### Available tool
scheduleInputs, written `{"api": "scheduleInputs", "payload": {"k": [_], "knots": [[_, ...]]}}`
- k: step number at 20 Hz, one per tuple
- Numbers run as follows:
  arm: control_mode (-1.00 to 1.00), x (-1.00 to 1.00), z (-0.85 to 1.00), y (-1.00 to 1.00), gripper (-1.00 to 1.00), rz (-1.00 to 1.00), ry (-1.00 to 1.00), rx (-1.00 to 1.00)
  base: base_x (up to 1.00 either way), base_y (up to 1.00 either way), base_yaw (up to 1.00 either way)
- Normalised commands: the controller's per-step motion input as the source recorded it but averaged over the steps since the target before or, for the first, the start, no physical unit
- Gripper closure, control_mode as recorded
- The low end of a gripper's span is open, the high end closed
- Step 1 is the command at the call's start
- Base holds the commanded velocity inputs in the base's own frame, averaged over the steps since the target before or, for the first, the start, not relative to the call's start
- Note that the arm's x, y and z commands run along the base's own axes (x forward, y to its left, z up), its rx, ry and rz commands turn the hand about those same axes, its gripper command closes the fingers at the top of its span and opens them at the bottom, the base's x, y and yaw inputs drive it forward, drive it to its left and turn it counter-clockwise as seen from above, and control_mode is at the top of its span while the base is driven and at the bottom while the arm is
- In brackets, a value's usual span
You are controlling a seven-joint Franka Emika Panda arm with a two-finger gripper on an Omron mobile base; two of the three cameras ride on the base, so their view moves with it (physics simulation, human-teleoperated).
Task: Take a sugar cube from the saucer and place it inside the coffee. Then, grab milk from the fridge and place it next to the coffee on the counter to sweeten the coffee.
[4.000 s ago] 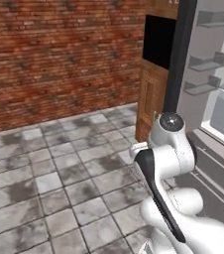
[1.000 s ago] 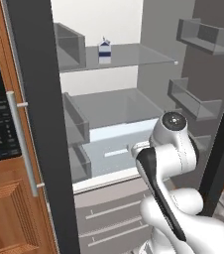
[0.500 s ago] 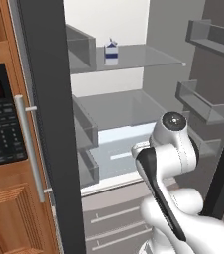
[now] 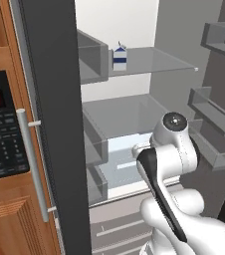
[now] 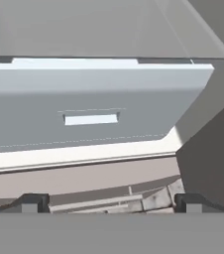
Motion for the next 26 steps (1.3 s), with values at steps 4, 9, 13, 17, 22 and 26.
{"api": "scheduleInputs", "payload": {"k": [4,9,13,17,22,26], "knots": [[-1.00,0.20,0.12,0.09,-1.00,-0.02,0.00,0.04,0.16,0.09,0.00],[-1.00,0.25,0.49,0.09,-1.00,-0.04,-0.01,0.08,0.00,0.00,0.00],[-1.00,0.01,0.77,0.00,-1.00,-0.01,-0.04,0.03,0.00,0.00,0.00],[-1.00,0.00,0.81,0.00,-1.00,0.00,-0.11,0.00,0.00,0.00,0.00],[-1.00,0.00,0.90,0.02,-1.00,0.00,-0.14,0.00,0.00,0.00,0.00],[-1.00,0.00,0.95,0.03,-1.00,-0.01,-0.21,0.04,0.00,0.00,0.00]]}}
